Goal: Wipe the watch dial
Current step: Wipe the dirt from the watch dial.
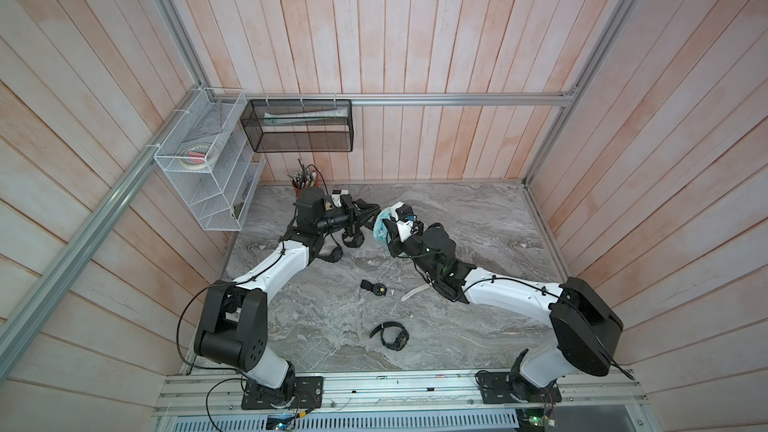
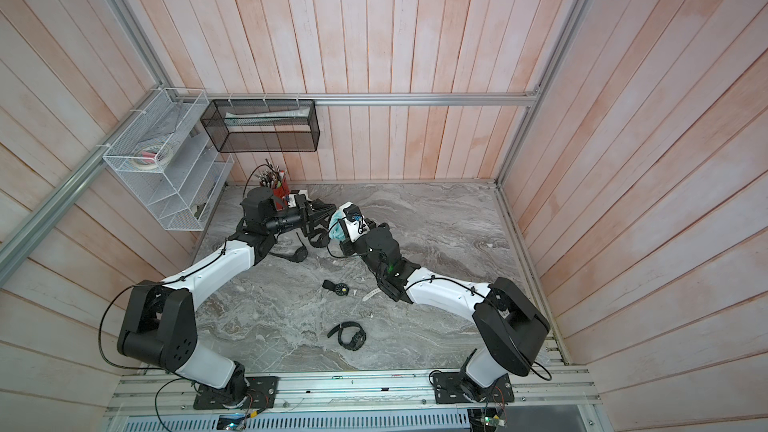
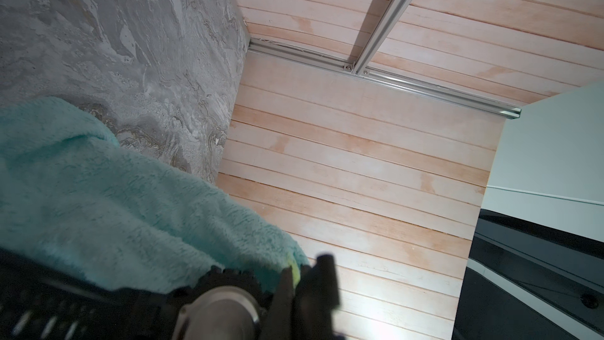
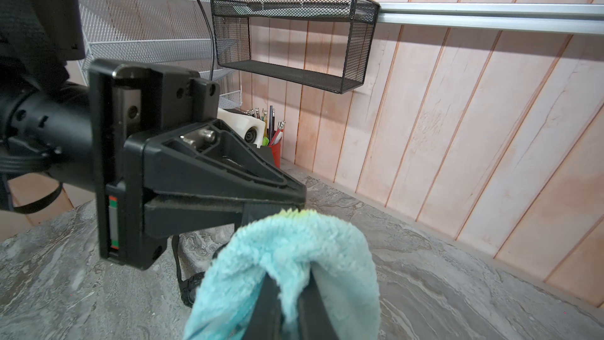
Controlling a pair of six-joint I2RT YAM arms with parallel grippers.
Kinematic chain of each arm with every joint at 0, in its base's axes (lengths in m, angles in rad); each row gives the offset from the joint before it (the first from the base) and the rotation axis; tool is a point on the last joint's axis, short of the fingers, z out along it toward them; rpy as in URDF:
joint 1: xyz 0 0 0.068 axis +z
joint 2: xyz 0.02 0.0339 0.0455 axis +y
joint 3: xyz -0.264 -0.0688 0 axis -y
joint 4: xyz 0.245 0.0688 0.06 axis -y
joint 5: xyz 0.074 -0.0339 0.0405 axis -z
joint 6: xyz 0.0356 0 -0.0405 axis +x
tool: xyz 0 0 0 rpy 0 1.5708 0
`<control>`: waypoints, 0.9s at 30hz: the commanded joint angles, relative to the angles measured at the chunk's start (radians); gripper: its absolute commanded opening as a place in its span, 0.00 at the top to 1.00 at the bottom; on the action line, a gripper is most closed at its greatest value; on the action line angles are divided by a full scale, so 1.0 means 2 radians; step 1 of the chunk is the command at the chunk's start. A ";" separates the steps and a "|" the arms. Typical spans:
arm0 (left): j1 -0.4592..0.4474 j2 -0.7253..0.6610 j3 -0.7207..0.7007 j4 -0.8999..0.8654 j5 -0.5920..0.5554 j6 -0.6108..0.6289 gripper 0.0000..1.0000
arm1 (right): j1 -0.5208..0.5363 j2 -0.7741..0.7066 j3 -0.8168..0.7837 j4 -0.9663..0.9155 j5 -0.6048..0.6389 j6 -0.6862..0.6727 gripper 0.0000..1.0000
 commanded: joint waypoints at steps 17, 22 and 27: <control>-0.009 -0.017 -0.010 0.046 0.080 -0.025 1.00 | -0.053 -0.081 -0.063 -0.039 -0.012 0.085 1.00; -0.009 -0.015 -0.014 0.052 0.084 -0.029 1.00 | -0.060 -0.133 -0.106 -0.018 -0.068 0.088 0.98; -0.008 -0.018 -0.008 0.012 0.082 -0.001 1.00 | -0.102 -0.107 -0.069 -0.106 -0.061 0.128 0.98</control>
